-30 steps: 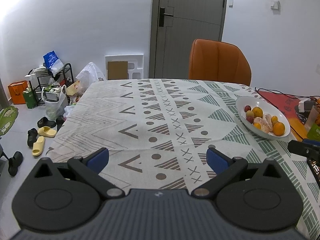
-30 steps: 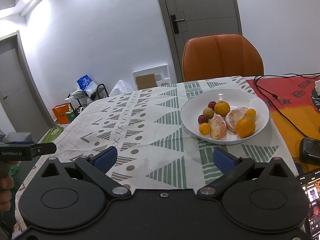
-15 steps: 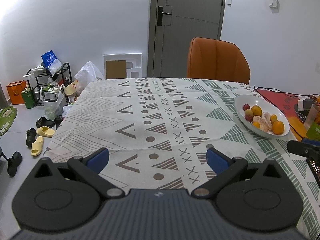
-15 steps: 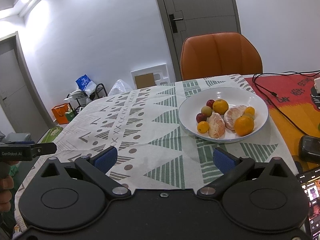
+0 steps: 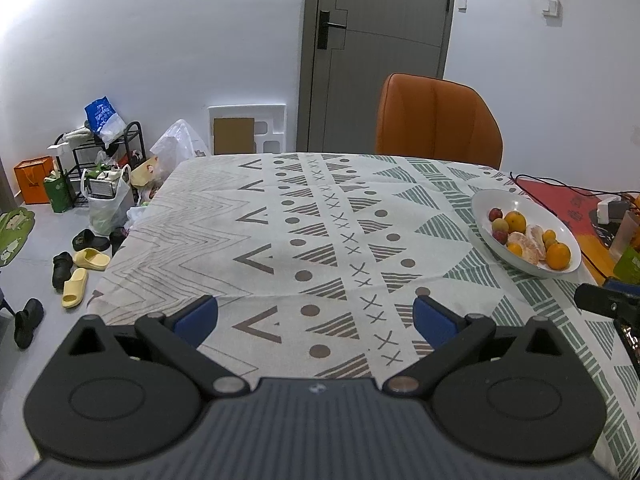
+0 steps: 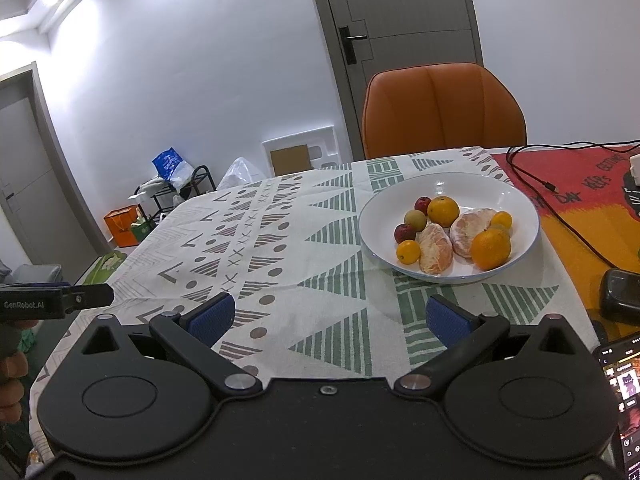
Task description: Organize fruits
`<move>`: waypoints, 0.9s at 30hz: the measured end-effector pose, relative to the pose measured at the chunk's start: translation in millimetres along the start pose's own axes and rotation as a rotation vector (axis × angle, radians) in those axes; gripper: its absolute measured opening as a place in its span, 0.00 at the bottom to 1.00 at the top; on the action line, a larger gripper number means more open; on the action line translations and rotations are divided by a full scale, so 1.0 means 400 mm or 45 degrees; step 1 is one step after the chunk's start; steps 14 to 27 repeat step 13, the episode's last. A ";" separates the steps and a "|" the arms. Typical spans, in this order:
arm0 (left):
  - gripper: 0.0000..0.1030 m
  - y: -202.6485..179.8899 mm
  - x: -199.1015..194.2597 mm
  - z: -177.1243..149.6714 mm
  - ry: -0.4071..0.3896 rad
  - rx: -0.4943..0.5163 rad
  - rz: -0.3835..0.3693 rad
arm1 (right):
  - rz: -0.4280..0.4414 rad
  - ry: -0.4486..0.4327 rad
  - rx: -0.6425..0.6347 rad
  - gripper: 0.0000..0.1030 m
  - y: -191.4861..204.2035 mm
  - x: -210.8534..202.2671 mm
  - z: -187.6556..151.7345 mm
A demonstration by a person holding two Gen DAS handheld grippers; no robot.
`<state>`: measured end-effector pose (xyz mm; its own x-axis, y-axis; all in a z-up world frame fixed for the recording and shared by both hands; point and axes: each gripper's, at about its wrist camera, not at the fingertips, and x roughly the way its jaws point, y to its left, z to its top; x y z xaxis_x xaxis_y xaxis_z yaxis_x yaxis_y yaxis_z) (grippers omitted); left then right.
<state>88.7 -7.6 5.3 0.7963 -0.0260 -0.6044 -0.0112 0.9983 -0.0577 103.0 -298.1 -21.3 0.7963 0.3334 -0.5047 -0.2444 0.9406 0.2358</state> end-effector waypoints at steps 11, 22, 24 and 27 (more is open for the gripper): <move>1.00 0.002 -0.005 -0.003 -0.010 0.019 -0.006 | -0.003 0.005 0.003 1.00 0.002 0.002 -0.005; 1.00 0.001 -0.004 -0.002 -0.007 0.018 -0.009 | -0.003 0.007 0.000 1.00 0.001 0.004 -0.004; 1.00 0.001 -0.004 -0.002 -0.007 0.018 -0.009 | -0.003 0.007 0.000 1.00 0.001 0.004 -0.004; 1.00 0.001 -0.004 -0.002 -0.007 0.018 -0.009 | -0.003 0.007 0.000 1.00 0.001 0.004 -0.004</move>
